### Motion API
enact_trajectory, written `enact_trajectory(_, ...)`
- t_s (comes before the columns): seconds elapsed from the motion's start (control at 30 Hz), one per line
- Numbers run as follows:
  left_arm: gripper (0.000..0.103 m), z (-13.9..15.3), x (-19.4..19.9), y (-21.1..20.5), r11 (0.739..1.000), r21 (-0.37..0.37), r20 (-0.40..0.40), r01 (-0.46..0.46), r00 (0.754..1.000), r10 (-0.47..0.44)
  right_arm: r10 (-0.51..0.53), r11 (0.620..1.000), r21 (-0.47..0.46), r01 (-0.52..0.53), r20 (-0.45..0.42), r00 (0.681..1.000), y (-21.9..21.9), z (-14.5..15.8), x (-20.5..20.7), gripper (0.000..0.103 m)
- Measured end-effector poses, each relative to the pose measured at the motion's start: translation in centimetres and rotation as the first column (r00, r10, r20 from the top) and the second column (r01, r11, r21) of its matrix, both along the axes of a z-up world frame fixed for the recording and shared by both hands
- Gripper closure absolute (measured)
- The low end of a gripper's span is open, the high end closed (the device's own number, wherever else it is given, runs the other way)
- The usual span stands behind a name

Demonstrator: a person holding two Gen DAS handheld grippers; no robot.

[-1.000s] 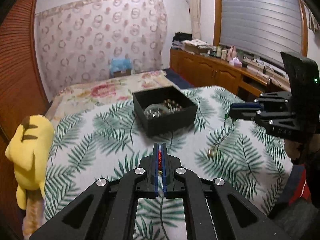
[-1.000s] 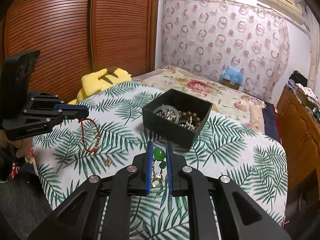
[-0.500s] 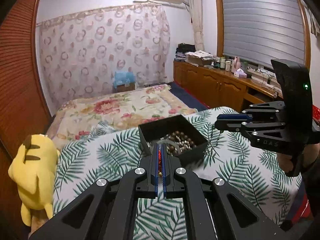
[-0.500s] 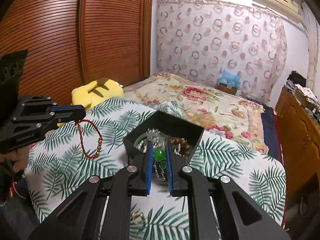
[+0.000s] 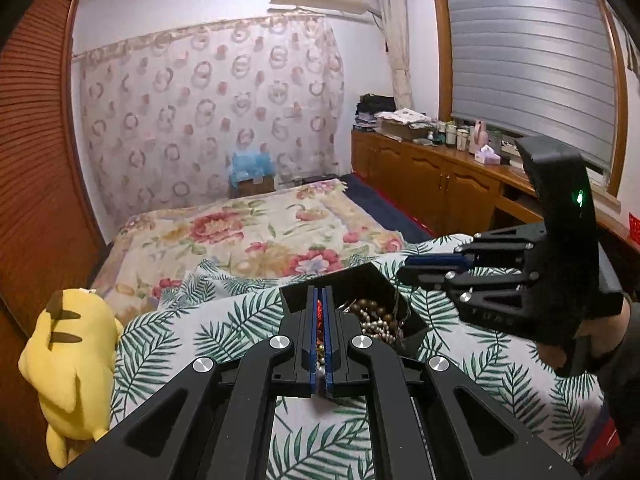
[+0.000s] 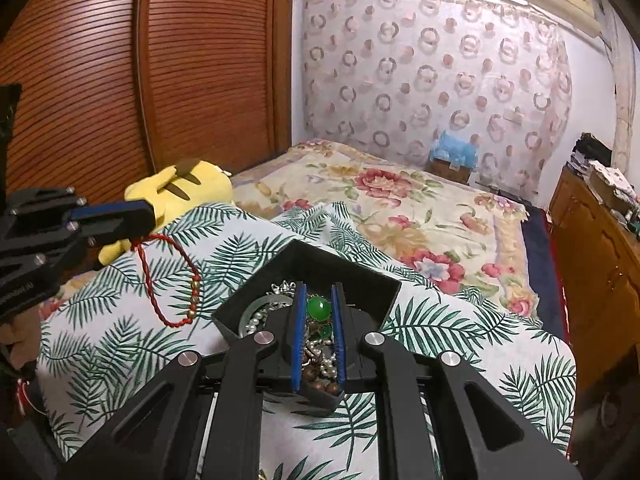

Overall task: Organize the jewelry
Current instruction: 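Lower the red cord bracelet into the box with the left gripper while the right releases the pendant inside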

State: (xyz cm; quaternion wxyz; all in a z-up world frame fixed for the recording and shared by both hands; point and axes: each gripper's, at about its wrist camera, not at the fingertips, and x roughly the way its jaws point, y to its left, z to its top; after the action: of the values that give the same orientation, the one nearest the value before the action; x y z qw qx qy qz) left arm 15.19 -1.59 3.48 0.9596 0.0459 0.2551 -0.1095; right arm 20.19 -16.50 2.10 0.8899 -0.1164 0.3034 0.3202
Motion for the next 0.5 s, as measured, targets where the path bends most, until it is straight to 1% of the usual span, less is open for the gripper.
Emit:
enact_trajectory(0.2, 0.101, 0.0, 1.0, -0.4, 1.000, 0.008, -0.003, 0.000, 1.000, 0.000, -0.024, 1.000, 0.018, 0.024, -0.023, 0.999, -0.1, -0.7, 1.1, 0.088)
enact_trajectory(0.27, 0.101, -0.1, 1.6, -0.8, 1.000, 0.013, -0.010, 0.002, 1.000, -0.001, -0.031, 0.999, 0.028, 0.032, -0.042, 0.999, -0.3, -1.1, 1.5, 0.087)
enact_trajectory(0.3, 0.101, -0.3, 1.9, -1.0, 1.000, 0.015, -0.014, 0.004, 1.000, -0.004, -0.031, 0.999, 0.034, 0.033, -0.064, 0.997, -0.4, -1.4, 1.9, 0.087)
enact_trajectory(0.33, 0.101, -0.4, 2.1, -1.1, 1.000, 0.016, -0.016, 0.005, 1.000, -0.004, -0.027, 0.999, 0.036, 0.030, -0.078, 0.997, -0.5, -1.7, 2.0, 0.085)
enact_trajectory(0.37, 0.101, -0.5, 2.4, -1.4, 1.000, 0.018, -0.020, 0.005, 1.000, -0.005, -0.022, 0.999, 0.038, 0.025, -0.084, 0.996, -0.6, -1.9, 2.1, 0.076)
enact_trajectory(0.43, 0.101, -0.9, 3.0, -1.7, 1.000, 0.020, -0.029, 0.007, 1.000, -0.007, -0.024, 0.999, 0.042, 0.027, -0.088, 0.996, -1.0, -2.2, 1.9, 0.068)
enact_trajectory(0.5, 0.101, -1.3, 3.5, -1.8, 1.000, 0.022, -0.038, 0.008, 0.999, -0.007, -0.027, 0.999, 0.041, 0.031, -0.093, 0.995, -1.4, -2.5, 1.8, 0.067)
